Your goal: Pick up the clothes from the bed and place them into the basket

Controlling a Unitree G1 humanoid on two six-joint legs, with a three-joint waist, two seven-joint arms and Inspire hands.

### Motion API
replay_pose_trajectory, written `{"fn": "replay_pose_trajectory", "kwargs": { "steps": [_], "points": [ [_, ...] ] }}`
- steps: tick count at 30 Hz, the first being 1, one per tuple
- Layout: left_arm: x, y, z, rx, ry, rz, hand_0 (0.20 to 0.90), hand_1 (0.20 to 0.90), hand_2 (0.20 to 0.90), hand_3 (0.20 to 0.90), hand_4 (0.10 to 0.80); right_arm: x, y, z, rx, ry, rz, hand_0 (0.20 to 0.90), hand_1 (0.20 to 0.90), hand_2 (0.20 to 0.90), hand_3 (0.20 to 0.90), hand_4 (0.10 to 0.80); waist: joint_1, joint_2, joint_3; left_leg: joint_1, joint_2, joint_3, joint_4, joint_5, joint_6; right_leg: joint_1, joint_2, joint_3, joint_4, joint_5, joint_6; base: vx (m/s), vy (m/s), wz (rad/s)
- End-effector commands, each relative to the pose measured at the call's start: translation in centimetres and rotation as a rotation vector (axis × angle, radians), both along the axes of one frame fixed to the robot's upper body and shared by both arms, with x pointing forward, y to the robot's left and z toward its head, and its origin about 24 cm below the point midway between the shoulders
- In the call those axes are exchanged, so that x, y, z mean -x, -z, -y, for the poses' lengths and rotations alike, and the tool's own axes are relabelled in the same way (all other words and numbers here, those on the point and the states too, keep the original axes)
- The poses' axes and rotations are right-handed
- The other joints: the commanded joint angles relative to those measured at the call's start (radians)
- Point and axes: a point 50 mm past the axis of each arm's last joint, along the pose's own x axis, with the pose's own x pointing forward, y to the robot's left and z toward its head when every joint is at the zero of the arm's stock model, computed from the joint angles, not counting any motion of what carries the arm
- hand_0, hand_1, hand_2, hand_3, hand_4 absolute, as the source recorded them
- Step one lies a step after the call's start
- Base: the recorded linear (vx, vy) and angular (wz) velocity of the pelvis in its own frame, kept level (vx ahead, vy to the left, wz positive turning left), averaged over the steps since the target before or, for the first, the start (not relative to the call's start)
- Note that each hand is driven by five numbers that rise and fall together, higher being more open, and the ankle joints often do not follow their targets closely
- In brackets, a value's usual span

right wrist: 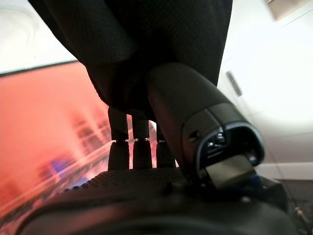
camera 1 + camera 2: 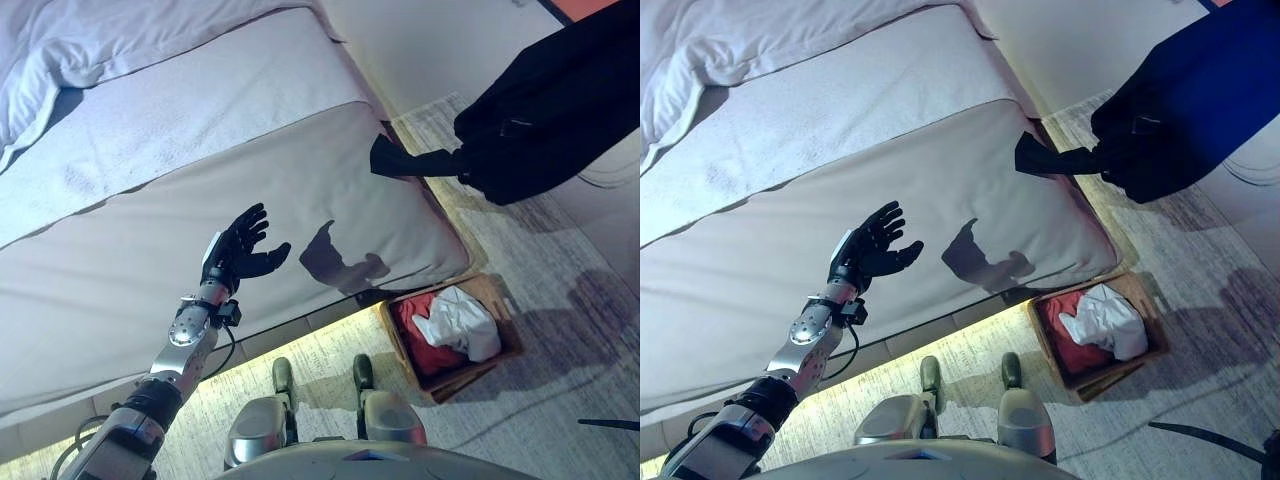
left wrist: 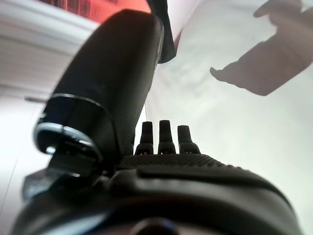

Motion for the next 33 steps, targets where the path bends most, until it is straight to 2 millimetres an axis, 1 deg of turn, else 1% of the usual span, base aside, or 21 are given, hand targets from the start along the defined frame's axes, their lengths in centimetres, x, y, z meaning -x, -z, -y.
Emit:
{"fn": "replay_pose_trajectory", "kwargs": {
  "steps": [1, 6, 11, 14, 18, 21, 23, 25, 26, 27, 28, 33],
  "points": [
    [1.0, 0.2, 0.5, -0.029, 0.038, 0.070, 0.900, 0.900, 0.900, 0.900, 0.800, 2.3, -1.9, 0.0, 0.091, 0.020, 0.114, 0.300, 0.300, 0.300, 0.200, 0.100, -0.038, -0.043, -0.311, -0.019, 0.050, -0.008, 0.069, -0.157, -0.008, -0.091, 0.066, 0.040, 0.096, -0.041, -0.014, -0.002, 0.022, -0.22],
    [1.1, 0.6, 0.6, -0.031, 0.036, 0.059, 0.900, 0.900, 0.900, 0.900, 0.800, 3.2, -2.0, 0.3, 0.086, 0.025, 0.134, 0.300, 0.300, 0.300, 0.200, 0.100, -0.073, -0.042, -0.320, -0.004, 0.053, 0.024, 0.067, -0.166, -0.006, -0.094, 0.076, 0.071, 0.091, -0.036, -0.011, 0.016, 0.032, -0.18],
    [1.0, 0.9, 0.8, -0.032, 0.029, 0.055, 0.900, 0.900, 0.900, 0.900, 0.800, 4.3, -1.7, 1.3, 0.076, 0.050, 0.122, 0.300, 0.300, 0.300, 0.200, 0.100, -0.105, -0.040, -0.326, 0.007, 0.057, 0.049, 0.070, -0.174, -0.005, -0.099, 0.083, 0.092, 0.092, -0.031, -0.006, 0.019, 0.032, -0.20],
    [0.7, 1.0, 0.8, -0.038, 0.019, 0.048, 0.900, 0.900, 0.900, 0.900, 0.800, 4.9, -1.8, 1.5, 0.067, 0.044, 0.133, 0.300, 0.300, 0.300, 0.200, 0.100, -0.125, -0.039, -0.331, 0.011, 0.059, 0.063, 0.073, -0.179, -0.005, -0.104, 0.088, 0.103, 0.095, -0.030, -0.004, 0.016, 0.018, -0.14],
    [0.6, 1.0, 0.8, -0.041, 0.011, 0.045, 0.900, 0.900, 0.900, 0.900, 0.800, 4.9, -1.8, 1.0, 0.099, 0.029, 0.125, 0.300, 0.300, 0.300, 0.200, 0.100, -0.143, -0.035, -0.334, 0.013, 0.059, 0.073, 0.077, -0.183, -0.006, -0.111, 0.091, 0.111, 0.099, -0.028, -0.002, 0.018, 0.016, -0.13],
    [0.6, 1.2, 0.6, -0.043, 0.008, 0.041, 0.900, 0.900, 0.900, 0.900, 0.800, 4.4, -1.4, 0.1, 0.142, -0.007, 0.073, 0.300, 0.300, 0.300, 0.200, 0.100, -0.154, -0.034, -0.335, 0.014, 0.060, 0.082, 0.084, -0.186, -0.007, -0.116, 0.093, 0.117, 0.102, -0.026, 0.001, 0.016, 0.007, -0.23],
    [0.5, 1.2, 0.5, -0.044, 0.007, 0.038, 0.900, 0.900, 0.900, 0.900, 0.800, 3.6, -0.9, -0.9, 0.146, -0.069, 0.031, 0.300, 0.300, 0.300, 0.200, 0.100, -0.163, -0.033, -0.337, 0.015, 0.061, 0.090, 0.088, -0.189, -0.005, -0.123, 0.096, 0.123, 0.106, -0.025, 0.001, 0.009, -0.001, -0.08],
    [0.4, 1.2, 0.5, -0.042, 0.004, 0.037, 0.900, 0.900, 0.900, 0.900, 0.800, 3.1, -0.2, -1.2, 0.144, -0.107, 0.011, 0.300, 0.300, 0.300, 0.200, 0.100, -0.169, -0.029, -0.336, 0.015, 0.061, 0.095, 0.090, -0.191, -0.004, -0.126, 0.097, 0.125, 0.106, -0.025, 0.001, 0.011, 0.000, -0.06],
    [0.4, 1.2, 0.5, -0.044, 0.004, 0.037, 0.900, 0.900, 0.900, 0.900, 0.800, 2.8, 0.5, -1.5, 0.132, -0.138, -0.005, 0.300, 0.300, 0.300, 0.200, 0.100, -0.172, -0.029, -0.337, 0.016, 0.062, 0.100, 0.091, -0.193, -0.003, -0.129, 0.098, 0.125, 0.107, -0.024, 0.002, 0.009, -0.002, -0.07],
    [0.4, 1.3, 0.5, -0.045, 0.004, 0.037, 0.900, 0.900, 0.900, 0.900, 0.800, 2.8, 0.6, -1.5, 0.130, -0.142, -0.007, 0.300, 0.300, 0.300, 0.200, 0.100, -0.172, -0.030, -0.337, 0.016, 0.062, 0.101, 0.092, -0.193, -0.003, -0.130, 0.098, 0.126, 0.107, -0.024, 0.002, 0.013, -0.002, -0.08],
    [0.4, 1.3, 0.5, -0.046, -0.001, 0.037, 0.900, 0.900, 0.900, 0.900, 0.800, 2.2, 1.6, -1.9, 0.128, -0.177, -0.028, 0.300, 0.300, 0.300, 0.200, 0.100, -0.179, -0.028, -0.336, 0.018, 0.062, 0.107, 0.093, -0.196, -0.001, -0.131, 0.100, 0.129, 0.108, -0.025, 0.002, 0.010, -0.001, -0.09],
    [0.3, 1.4, 0.2, -0.049, -0.016, 0.032, 0.900, 0.900, 0.900, 0.900, 0.800, 1.6, 3.8, -2.7, 0.102, -0.252, -0.052, 0.300, 0.300, 0.300, 0.200, 0.100, -0.192, -0.026, -0.333, 0.022, 0.064, 0.126, 0.103, -0.205, 0.003, -0.137, 0.099, 0.136, 0.111, -0.023, 0.005, 0.002, -0.005, -0.05]
  ]
}}
